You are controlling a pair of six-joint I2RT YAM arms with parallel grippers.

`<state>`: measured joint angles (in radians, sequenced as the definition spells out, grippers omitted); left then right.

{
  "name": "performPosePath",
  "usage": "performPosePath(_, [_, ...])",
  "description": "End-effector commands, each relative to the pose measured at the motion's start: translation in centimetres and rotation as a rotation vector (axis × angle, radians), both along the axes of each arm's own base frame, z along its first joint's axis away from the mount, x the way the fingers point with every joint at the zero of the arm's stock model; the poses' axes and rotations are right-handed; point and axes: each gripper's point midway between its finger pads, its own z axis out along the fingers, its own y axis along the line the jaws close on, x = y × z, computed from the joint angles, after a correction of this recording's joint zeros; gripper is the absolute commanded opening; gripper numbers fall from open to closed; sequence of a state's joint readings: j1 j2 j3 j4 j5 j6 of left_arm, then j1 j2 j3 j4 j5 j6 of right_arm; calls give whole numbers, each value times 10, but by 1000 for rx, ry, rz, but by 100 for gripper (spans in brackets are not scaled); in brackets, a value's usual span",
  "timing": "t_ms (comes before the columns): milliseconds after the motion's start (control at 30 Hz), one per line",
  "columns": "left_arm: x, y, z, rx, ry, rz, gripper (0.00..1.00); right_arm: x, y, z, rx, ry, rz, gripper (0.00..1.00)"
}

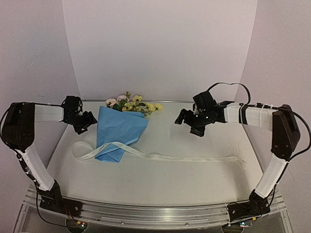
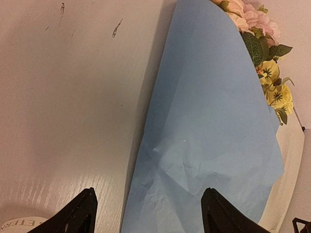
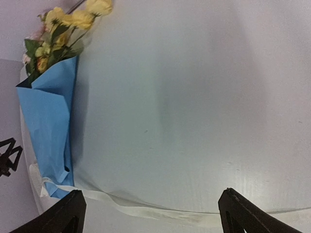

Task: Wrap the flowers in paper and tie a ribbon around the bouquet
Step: Pick up the folded bouquet from the center of the board.

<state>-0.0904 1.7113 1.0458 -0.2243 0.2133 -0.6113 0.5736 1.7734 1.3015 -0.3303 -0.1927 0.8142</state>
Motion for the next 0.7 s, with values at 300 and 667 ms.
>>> performPosePath(300, [33, -20, -10, -94, 2, -75, 75, 41, 178, 6, 351, -53, 281, 97])
performPosePath(667, [28, -31, -31, -156, 55, -109, 68, 45, 239, -49, 411, 40, 283, 87])
